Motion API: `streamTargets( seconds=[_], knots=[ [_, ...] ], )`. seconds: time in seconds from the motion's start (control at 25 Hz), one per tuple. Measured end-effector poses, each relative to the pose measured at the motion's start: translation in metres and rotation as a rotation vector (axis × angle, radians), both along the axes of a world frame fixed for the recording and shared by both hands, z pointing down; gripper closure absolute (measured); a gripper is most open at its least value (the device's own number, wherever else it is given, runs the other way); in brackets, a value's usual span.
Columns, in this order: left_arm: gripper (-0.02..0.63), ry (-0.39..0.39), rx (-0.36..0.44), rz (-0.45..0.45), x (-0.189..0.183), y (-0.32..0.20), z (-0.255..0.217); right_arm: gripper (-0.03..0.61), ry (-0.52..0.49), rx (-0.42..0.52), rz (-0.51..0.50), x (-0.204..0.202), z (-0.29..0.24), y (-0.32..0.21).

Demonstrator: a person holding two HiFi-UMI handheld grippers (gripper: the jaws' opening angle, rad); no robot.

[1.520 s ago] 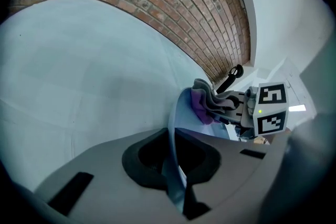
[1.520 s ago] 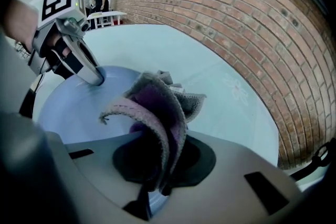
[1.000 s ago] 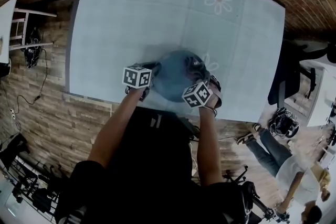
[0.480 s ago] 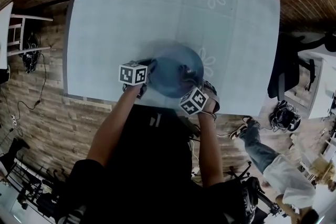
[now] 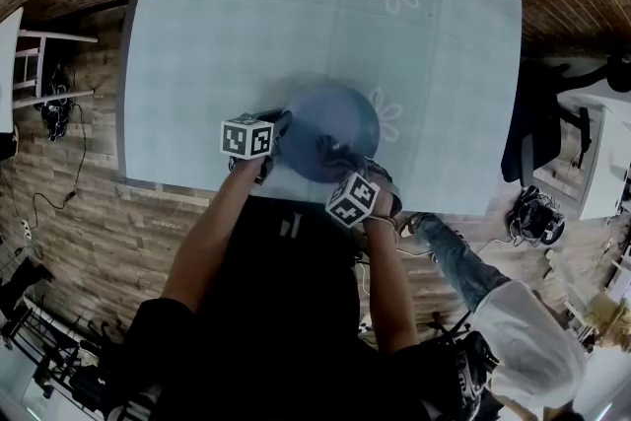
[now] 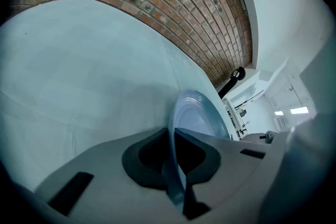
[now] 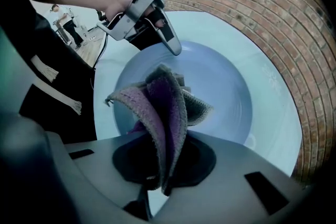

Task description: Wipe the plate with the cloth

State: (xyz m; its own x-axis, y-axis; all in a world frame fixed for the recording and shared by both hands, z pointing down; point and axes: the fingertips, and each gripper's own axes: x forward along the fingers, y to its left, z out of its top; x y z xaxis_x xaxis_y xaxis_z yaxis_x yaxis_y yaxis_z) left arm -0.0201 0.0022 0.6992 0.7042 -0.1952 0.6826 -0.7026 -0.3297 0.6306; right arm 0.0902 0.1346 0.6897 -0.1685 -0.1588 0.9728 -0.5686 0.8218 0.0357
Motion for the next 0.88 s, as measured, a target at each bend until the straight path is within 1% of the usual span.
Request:
streamTargets(
  seconds=[0.12, 0.32, 0.52, 0.68, 0.88],
  knots=[
    [0.569, 0.002, -0.003, 0.0, 0.0, 0.0, 0.0, 0.518, -0.018, -0.009, -0.047, -0.016, 0.001, 0.008],
    [0.569, 0.004, -0.006, -0.001, 0.001, -0.001, 0.0, 0.518, -0.017, 0.02, -0.152, -0.04, 0.002, 0.009],
    [0.569, 0.004, -0.006, 0.0, 0.001, -0.001, -0.001, 0.518, 0.041, 0.075, -0.285, -0.059, -0.001, 0.001],
    [0.569, 0.013, -0.02, -0.016, 0.001, -0.001, 0.0, 0.518, 0.05, 0.094, -0.308, -0.07, 0.001, -0.006],
    [0.569, 0.018, -0.024, -0.016, 0.0, -0.002, 0.0, 0.518, 0.03, 0.101, -0.282, -0.081, 0.002, -0.015]
  ],
)
